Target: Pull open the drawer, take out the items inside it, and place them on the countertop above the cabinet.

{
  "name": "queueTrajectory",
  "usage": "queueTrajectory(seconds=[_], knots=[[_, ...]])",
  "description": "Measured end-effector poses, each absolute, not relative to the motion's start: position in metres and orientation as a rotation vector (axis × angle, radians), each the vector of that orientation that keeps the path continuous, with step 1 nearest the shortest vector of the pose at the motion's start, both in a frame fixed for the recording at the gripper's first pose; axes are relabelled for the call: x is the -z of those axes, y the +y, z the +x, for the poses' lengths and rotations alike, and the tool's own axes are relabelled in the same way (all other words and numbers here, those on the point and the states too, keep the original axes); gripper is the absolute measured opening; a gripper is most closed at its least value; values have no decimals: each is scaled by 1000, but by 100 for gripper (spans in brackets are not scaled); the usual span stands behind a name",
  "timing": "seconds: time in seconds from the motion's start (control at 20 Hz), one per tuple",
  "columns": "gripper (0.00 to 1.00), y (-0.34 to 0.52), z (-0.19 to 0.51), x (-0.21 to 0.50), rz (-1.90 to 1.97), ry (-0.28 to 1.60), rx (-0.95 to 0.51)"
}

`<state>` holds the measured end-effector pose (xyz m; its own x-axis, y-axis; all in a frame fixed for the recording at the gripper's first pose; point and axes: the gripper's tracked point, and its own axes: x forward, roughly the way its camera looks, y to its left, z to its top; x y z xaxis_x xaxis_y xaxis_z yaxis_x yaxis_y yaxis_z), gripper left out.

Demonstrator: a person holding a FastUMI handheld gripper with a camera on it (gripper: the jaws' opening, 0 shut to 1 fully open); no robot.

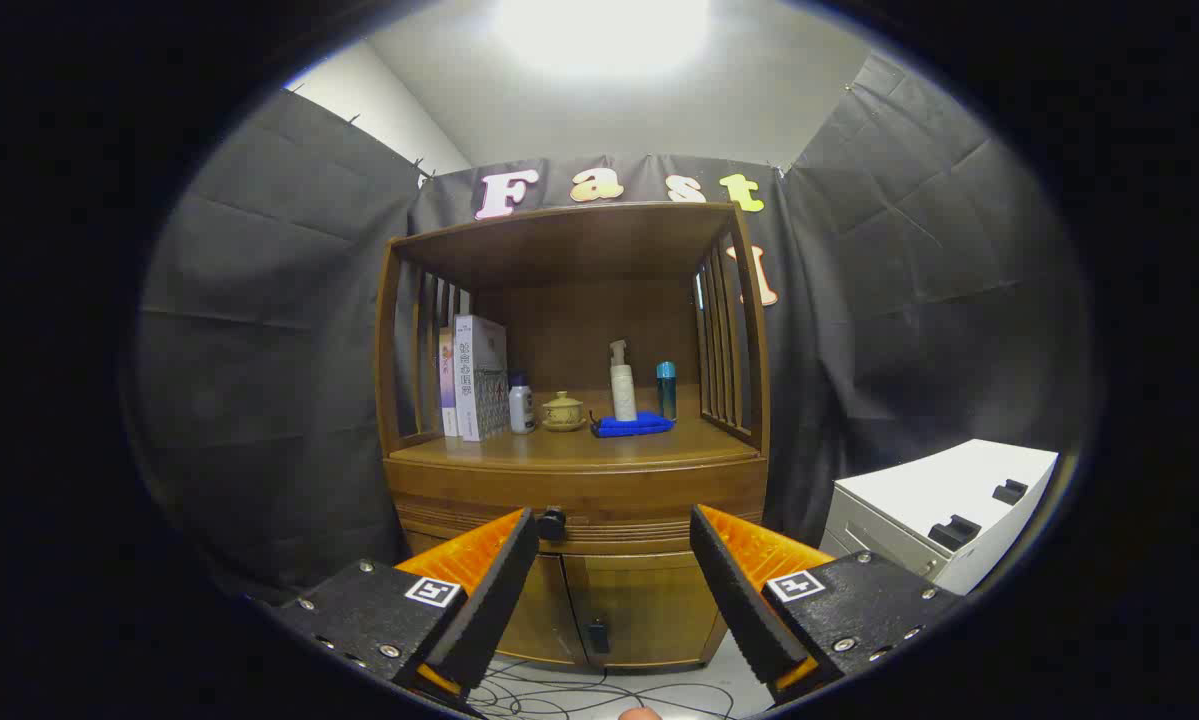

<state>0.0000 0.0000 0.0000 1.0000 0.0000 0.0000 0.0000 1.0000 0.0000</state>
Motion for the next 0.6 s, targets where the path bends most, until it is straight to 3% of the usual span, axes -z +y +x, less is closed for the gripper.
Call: queueTrajectory(seconds=[0.6], knots=[[95, 0, -1, 0, -7, -1, -2]])
